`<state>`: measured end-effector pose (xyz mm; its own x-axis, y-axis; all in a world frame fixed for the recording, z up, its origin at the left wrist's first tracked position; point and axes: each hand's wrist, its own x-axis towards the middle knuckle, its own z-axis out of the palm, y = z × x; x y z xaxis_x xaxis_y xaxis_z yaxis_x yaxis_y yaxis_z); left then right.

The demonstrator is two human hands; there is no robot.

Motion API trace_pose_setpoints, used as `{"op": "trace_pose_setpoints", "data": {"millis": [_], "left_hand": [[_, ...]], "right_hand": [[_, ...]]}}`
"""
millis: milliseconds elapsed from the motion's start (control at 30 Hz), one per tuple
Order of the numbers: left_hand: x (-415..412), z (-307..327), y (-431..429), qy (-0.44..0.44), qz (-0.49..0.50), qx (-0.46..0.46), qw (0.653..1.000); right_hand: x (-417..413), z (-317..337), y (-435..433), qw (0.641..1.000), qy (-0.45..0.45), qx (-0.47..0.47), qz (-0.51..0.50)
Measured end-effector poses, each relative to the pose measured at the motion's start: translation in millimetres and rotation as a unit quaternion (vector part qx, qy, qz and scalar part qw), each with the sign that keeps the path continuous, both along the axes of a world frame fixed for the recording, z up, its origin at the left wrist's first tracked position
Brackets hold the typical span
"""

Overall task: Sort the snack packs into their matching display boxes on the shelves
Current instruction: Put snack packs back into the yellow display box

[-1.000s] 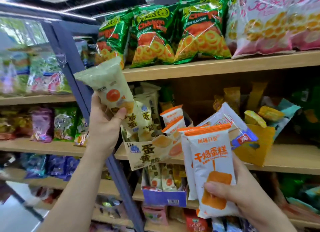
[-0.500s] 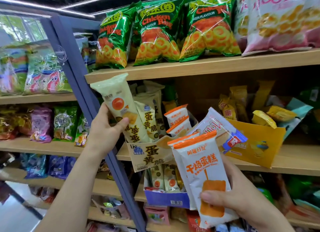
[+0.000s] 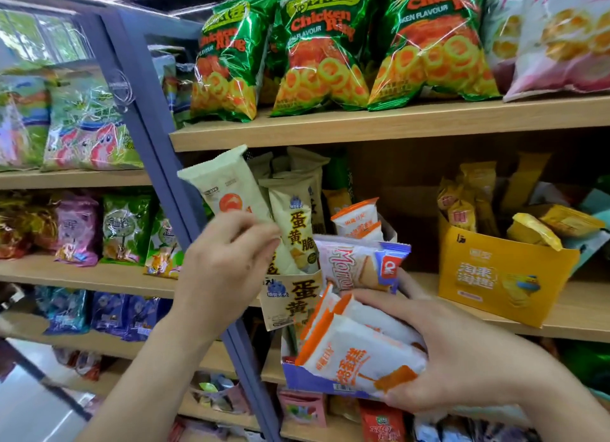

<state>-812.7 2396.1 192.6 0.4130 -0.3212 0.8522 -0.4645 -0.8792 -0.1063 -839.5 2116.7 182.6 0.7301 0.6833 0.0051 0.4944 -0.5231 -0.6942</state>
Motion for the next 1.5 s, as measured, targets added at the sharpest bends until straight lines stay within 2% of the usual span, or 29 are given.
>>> {"op": "trace_pose_setpoints", "data": {"millis": [100,167,200,267,333,400,433,500,600,667,733,767,800,833,900,933,1033,1067,1167,1267,1433,1500], "left_hand": [[0.2,-5.0,-12.1,0.107,-0.043,0.0,0.993],[2.7,1.3,-25.2,0.205,-0.053,-0.114,0.971],[3.2,6.7,-32.6,0.265,-0.074,-0.183,0.944],[2.2,19.3,-47.0,0.391,-0.178,-0.288,0.856],[0.8,23.7,-58.5,0.479,-0.27,-0.309,0.776],[1.4,18.0,-68.7,0.518,-0.293,-0.251,0.763],[2.6,13.0,-72.5,0.508,-0.295,-0.238,0.773],[3.4,7.3,-74.0,0.433,-0.288,-0.276,0.808],[-4.9,11.4,-64.0,0.224,-0.223,-0.367,0.875],[-16.2,18.2,-57.3,0.119,-0.23,-0.405,0.877],[-27.0,22.3,-58.1,0.107,-0.268,-0.406,0.867],[-31.2,21.9,-61.3,0.139,-0.286,-0.407,0.856],[-33.9,19.7,-65.2,0.192,-0.304,-0.428,0.829],[-36.5,16.7,-71.0,0.26,-0.325,-0.467,0.78],[-39.4,6.8,-82.6,0.392,-0.334,-0.538,0.668],[-39.4,1.0,-87.7,0.432,-0.325,-0.545,0.641],[-38.8,-13.3,-106.5,0.488,-0.303,-0.521,0.632],[-37.9,-19.0,-111.9,0.497,-0.305,-0.526,0.619],[-36.9,-29.9,-125.1,0.507,-0.331,-0.573,0.553],[-37.0,-36.0,-132.4,0.504,-0.338,-0.576,0.548],[-34.7,-34.9,-137.0,0.52,-0.324,-0.58,0.537],[-33.9,-34.0,-137.4,0.531,-0.329,-0.585,0.517]], "right_hand": [[6.1,-2.3,-13.2,0.999,0.045,0.003,0.01],[8.0,-5.6,-19.6,0.998,0.069,0.006,0.008],[8.7,-6.6,-21.4,0.997,0.073,0.005,0.006],[9.5,-9.0,-24.8,0.997,0.078,0.01,0.006],[11.0,-9.1,-26.9,0.997,0.076,0.024,0.011],[10.2,-7.1,-27.2,0.996,0.081,0.033,0.017],[9.4,-6.4,-27.4,0.996,0.083,0.036,0.021],[6.7,-6.8,-30.2,0.995,0.084,0.051,0.018],[-0.6,-12.8,-39.5,0.976,0.14,0.163,-0.024],[-6.1,-18.9,-41.8,0.937,0.199,0.272,-0.094],[-9.3,-25.8,-42.0,0.896,0.206,0.352,-0.178],[-10.3,-29.4,-40.5,0.872,0.209,0.385,-0.219],[-10.5,-33.8,-38.4,0.849,0.211,0.414,-0.25],[-10.8,-36.0,-34.7,0.833,0.214,0.434,-0.268],[-10.4,-36.5,-27.1,0.824,0.205,0.449,-0.279],[-10.0,-36.8,-24.7,0.827,0.191,0.448,-0.281],[-10.4,-32.7,-18.2,0.837,0.162,0.45,-0.265],[-9.8,-34.3,-17.4,0.835,0.157,0.459,-0.259],[-9.3,-35.8,-12.2,0.819,0.173,0.491,-0.242],[-11.9,-38.6,-9.3,0.814,0.179,0.5,-0.235],[-18.1,-33.2,-5.8,0.862,0.073,0.419,-0.276],[-17.4,-31.5,-6.4,0.868,0.082,0.411,-0.268]]}}
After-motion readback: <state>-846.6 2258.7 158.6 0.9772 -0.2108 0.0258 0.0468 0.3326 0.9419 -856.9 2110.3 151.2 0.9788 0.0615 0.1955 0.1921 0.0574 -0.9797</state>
